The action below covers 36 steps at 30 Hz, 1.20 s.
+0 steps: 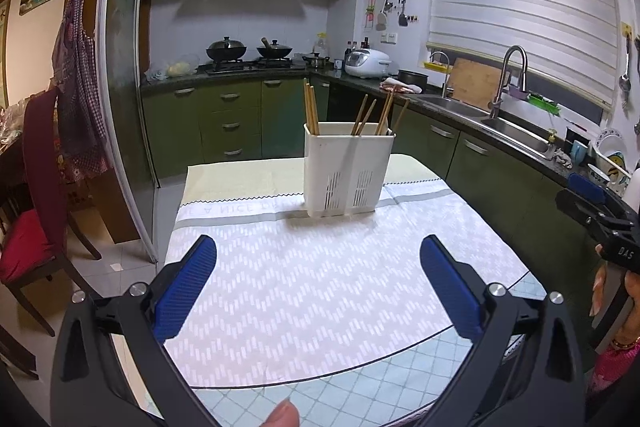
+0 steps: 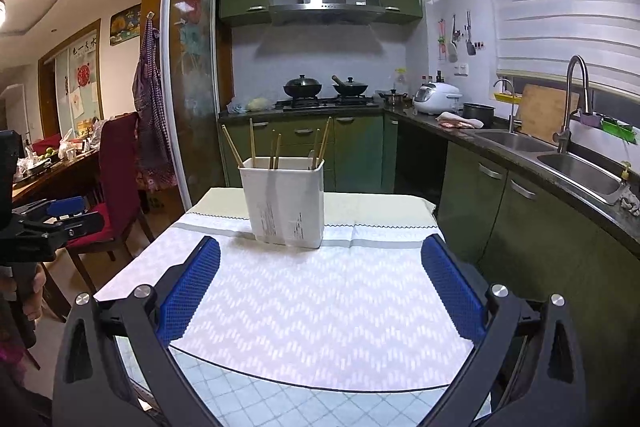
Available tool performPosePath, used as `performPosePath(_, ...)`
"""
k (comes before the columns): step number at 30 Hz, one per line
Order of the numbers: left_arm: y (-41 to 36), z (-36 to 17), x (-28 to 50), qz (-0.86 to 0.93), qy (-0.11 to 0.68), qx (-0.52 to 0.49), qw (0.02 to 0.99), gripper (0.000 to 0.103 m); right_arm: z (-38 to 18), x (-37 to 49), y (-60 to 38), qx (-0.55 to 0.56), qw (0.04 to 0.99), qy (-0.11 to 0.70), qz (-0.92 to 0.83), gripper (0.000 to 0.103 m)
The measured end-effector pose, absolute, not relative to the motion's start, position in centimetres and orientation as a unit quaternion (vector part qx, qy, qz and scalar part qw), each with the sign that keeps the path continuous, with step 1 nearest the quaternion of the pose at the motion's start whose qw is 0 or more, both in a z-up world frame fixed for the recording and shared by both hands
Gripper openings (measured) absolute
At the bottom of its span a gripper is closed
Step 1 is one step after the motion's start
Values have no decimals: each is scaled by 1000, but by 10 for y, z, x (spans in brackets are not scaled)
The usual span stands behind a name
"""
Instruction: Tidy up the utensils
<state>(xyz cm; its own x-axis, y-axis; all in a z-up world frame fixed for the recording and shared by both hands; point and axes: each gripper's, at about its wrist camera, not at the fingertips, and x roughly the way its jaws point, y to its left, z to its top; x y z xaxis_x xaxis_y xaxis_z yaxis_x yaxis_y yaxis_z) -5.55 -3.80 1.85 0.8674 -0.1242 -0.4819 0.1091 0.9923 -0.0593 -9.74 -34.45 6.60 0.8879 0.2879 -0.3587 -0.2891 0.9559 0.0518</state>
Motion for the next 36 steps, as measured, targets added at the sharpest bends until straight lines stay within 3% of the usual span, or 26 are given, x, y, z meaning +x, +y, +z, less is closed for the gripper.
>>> performPosePath(36, -35, 13, -46, -50, 259, -9, 965, 97, 65, -74, -328, -3, 966, 197, 170, 99)
